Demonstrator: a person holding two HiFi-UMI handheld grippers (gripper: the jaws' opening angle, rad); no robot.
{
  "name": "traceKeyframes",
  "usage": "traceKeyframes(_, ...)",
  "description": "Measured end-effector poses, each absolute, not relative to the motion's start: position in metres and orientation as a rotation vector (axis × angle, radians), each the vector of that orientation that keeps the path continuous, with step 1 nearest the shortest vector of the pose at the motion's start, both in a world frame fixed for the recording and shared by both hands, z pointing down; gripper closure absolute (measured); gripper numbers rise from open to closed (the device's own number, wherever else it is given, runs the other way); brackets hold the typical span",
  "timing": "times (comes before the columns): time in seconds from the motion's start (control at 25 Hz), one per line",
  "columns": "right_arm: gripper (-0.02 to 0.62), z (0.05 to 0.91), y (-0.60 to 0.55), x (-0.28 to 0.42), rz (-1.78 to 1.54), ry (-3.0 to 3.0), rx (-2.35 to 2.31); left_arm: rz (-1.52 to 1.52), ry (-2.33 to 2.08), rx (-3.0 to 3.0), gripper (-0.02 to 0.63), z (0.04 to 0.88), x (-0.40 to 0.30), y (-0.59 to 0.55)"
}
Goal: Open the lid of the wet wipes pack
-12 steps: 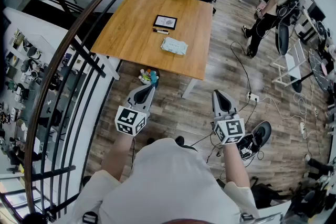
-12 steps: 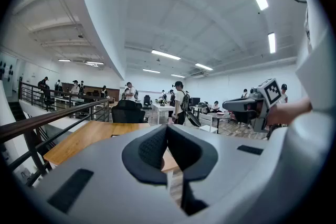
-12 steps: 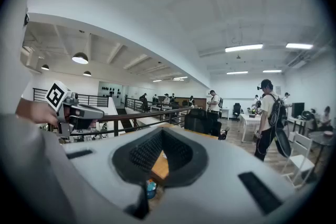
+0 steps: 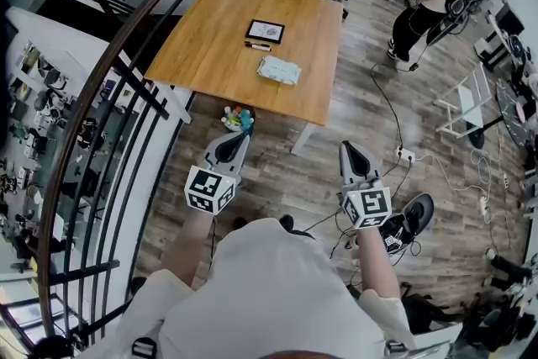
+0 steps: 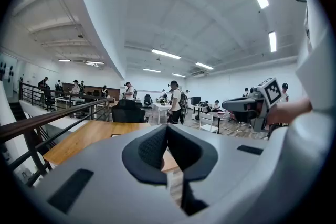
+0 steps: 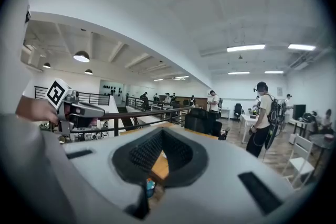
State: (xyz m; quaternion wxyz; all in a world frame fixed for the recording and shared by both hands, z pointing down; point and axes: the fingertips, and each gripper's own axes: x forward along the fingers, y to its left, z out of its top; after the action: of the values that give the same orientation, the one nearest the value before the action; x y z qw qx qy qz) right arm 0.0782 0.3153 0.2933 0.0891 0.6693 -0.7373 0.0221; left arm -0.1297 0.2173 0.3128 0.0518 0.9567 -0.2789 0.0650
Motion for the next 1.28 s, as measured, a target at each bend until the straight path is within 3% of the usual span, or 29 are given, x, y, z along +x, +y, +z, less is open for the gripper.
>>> traceKeyframes(0.32, 0.594, 0.302, 0.314, 0.081, 0.085, -2.232, 1.933, 0.212, -0.864, 2.906, 0.608, 0.321, -0.124, 0.222)
traceKeyframes(0.84, 0.580, 0.314, 0.313, 0.102, 0.130, -2.328, 1.780, 0.196, -0.953, 2.864, 0.508, 0.318, -0.100, 0.228)
traceKeyframes(1.28, 0.580, 0.343, 0.314, 0.119, 0.156, -2.376, 1.654, 0.211, -1.032, 2.812, 0.494, 0.336, -0.082, 0.240)
